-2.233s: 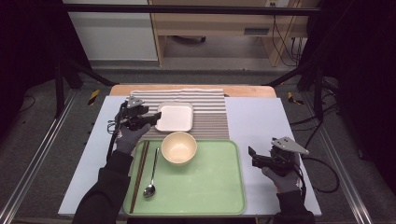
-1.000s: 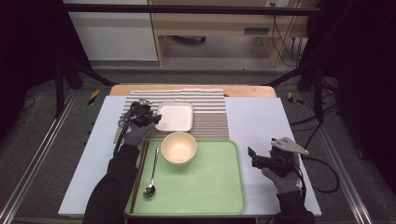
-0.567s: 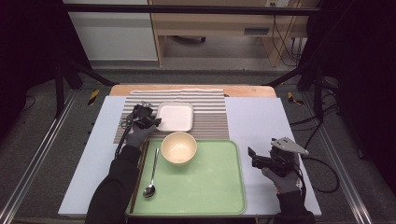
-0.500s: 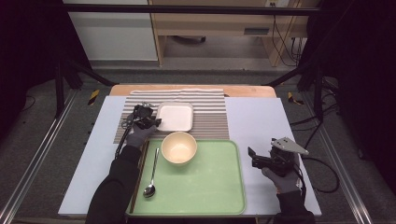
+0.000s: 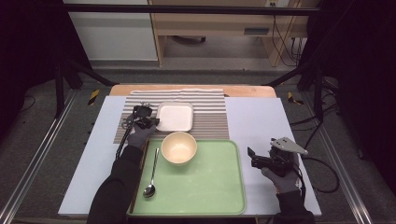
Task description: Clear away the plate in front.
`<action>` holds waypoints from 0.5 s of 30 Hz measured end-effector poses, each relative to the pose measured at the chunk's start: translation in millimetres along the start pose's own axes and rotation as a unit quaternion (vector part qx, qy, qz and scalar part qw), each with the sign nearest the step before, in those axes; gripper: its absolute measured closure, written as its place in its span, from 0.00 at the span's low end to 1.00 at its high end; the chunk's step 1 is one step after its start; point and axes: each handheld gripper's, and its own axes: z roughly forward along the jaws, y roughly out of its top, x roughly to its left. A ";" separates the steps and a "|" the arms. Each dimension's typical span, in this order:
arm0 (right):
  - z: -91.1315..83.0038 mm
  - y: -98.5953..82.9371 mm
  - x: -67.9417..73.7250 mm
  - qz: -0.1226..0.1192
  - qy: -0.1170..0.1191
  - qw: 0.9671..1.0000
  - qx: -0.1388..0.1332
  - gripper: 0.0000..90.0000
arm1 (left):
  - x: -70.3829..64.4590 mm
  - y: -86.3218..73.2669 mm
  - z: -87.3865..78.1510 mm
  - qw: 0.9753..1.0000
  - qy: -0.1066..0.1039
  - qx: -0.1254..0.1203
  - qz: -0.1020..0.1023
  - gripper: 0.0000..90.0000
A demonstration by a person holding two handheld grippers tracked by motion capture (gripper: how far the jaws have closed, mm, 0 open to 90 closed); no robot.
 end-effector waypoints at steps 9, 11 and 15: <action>-0.5 -0.1 -1.6 0.001 -0.002 1.000 -0.001 0.06 | -2.8 2.1 -1.2 0.999 0.002 -0.020 -0.032 0.93; -0.4 -0.2 -1.8 0.001 -0.002 1.000 0.000 0.06 | -2.1 4.0 -5.1 0.999 0.000 -0.028 -0.031 0.95; -0.3 -0.2 -1.6 0.001 -0.002 1.000 0.000 0.06 | -4.0 6.5 -12.0 0.999 -0.003 -0.043 -0.029 0.96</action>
